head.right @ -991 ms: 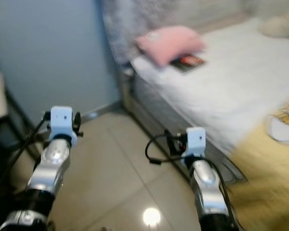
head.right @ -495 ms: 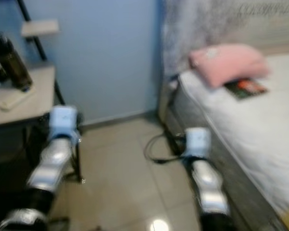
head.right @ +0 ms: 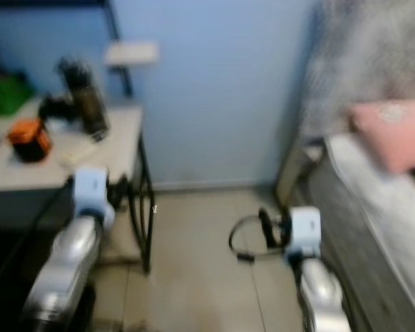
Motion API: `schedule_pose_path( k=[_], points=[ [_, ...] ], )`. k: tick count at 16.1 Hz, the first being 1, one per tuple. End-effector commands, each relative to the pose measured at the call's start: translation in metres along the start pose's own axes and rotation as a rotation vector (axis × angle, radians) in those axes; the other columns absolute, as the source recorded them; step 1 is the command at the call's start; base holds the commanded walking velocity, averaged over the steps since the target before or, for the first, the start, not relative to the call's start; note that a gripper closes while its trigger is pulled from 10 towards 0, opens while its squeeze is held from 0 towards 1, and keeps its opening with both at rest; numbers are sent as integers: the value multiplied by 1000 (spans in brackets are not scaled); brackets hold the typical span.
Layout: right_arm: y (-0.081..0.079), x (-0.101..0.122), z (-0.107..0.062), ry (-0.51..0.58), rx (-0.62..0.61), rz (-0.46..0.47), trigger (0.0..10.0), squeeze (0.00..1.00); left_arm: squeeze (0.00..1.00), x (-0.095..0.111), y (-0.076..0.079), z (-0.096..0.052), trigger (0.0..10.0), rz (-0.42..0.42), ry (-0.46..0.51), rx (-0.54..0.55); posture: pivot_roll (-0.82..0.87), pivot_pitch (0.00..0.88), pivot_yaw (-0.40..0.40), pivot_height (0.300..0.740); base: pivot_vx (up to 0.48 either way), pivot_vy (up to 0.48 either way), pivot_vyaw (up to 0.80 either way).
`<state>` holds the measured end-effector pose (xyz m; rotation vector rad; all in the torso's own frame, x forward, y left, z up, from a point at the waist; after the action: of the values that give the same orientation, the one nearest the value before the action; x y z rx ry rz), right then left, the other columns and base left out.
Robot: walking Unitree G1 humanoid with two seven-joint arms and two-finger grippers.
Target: Clean up the room
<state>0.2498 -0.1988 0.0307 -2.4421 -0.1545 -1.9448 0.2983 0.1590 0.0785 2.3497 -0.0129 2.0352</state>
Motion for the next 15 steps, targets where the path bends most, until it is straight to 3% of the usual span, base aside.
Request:
schedule_pose_path(
  k=[1,3,5,6,8,15],
  points=[
    [14,5,-5,4,-44,23,10000,0,0,43,21,2,10000,-31,139,-50,31,0,17,740,0,0,0],
    [9,7,3,10,-21,-8,10000,67,0,44,31,7,10000,-4,129,-77,46,0,4,740,0,0,744],
    [7,9,8,7,-35,4,10000,39,0,38,31,7,10000,13,84,-86,60,0,-5,740,0,0,681],
    [5,9,11,-4,-38,-5,10000,0,0,34,23,8,10000,44,57,-70,69,0,-4,740,0,0,0],
    [5,9,11,5,-42,-10,10000,0,0,24,14,8,10000,23,3,-38,79,0,-11,740,0,0,0],
    [5,9,11,7,-38,-18,10000,0,0,22,12,8,10000,22,-5,-31,83,0,-14,740,0,0,0]
  ],
)
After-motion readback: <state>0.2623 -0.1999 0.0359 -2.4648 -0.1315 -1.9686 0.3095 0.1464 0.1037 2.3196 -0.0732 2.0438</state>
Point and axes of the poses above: a point about 5 cm out from each wrist's last joint towards the gripper, its own z axis pointing out of the wrist towards the gripper, its own x axis along the axis of the wrist's last joint, y = z × x, the point moved 3 cm from there along z, pointing out of the wrist towards the gripper, and after that the axes turned 4 degrees about -z, right-handed, at the moved point
